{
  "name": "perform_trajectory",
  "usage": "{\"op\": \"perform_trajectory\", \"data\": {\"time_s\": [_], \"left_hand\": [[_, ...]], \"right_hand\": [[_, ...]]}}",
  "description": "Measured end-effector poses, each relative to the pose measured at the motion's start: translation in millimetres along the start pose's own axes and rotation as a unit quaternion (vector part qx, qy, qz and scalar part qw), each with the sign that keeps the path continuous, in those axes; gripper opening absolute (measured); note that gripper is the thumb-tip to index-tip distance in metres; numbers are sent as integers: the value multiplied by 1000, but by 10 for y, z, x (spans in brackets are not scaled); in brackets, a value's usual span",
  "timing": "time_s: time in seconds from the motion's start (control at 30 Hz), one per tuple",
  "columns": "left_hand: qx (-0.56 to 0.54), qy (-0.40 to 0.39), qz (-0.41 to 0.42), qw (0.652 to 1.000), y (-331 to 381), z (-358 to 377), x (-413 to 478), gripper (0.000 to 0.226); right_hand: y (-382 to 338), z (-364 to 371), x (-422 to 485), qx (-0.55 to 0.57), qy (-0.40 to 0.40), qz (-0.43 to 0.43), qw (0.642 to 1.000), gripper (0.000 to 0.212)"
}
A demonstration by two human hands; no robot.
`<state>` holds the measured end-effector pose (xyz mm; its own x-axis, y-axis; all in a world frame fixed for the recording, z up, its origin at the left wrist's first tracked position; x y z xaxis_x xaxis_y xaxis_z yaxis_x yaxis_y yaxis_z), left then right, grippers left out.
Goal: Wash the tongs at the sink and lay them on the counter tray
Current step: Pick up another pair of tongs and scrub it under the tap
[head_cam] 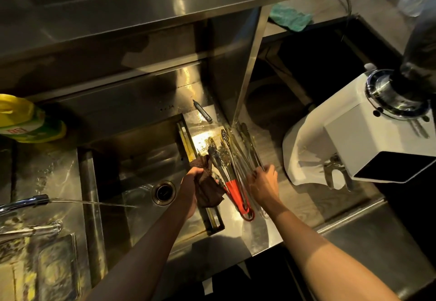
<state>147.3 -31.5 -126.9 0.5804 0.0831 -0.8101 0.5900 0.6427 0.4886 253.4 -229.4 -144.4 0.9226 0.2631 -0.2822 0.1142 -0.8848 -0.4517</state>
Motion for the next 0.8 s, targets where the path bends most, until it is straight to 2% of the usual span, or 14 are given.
{"op": "perform_trajectory", "data": {"time_s": [0.17, 0.3, 0.43, 0.67, 0.77, 0.8], "left_hand": [[-9, -6, 23, 1000, 26, -4, 2, 34], [-50, -35, 29, 998, 68, 58, -74, 30], [-88, -67, 39, 993, 99, 59, -149, 31], [-91, -35, 66, 993, 198, -181, -173, 35], [-80, -26, 47, 995, 213, -211, -263, 42], [-85, -25, 38, 995, 209, -238, -283, 35]], "right_hand": [[30, -30, -2, 47, 7, -12, 999, 22], [-47, -163, -31, 16, 41, -19, 999, 27], [-130, -288, -192, 11, 74, -29, 997, 20], [-209, -162, -387, 42, 46, -35, 997, 23], [-339, -137, -442, 43, 54, -51, 996, 25], [-391, -122, -456, 22, 55, -66, 996, 29]]}}
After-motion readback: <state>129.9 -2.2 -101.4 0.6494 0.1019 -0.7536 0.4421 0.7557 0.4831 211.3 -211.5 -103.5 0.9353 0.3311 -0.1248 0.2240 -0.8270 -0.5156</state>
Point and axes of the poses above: each hand's wrist, its own x-axis towards the middle knuckle, its own z-axis out of the palm, y = z × x, the point moved 7 cm from there along x, towards the middle knuckle, and after that the axes turned 5 degrees about -z, right-handed, at the moved point
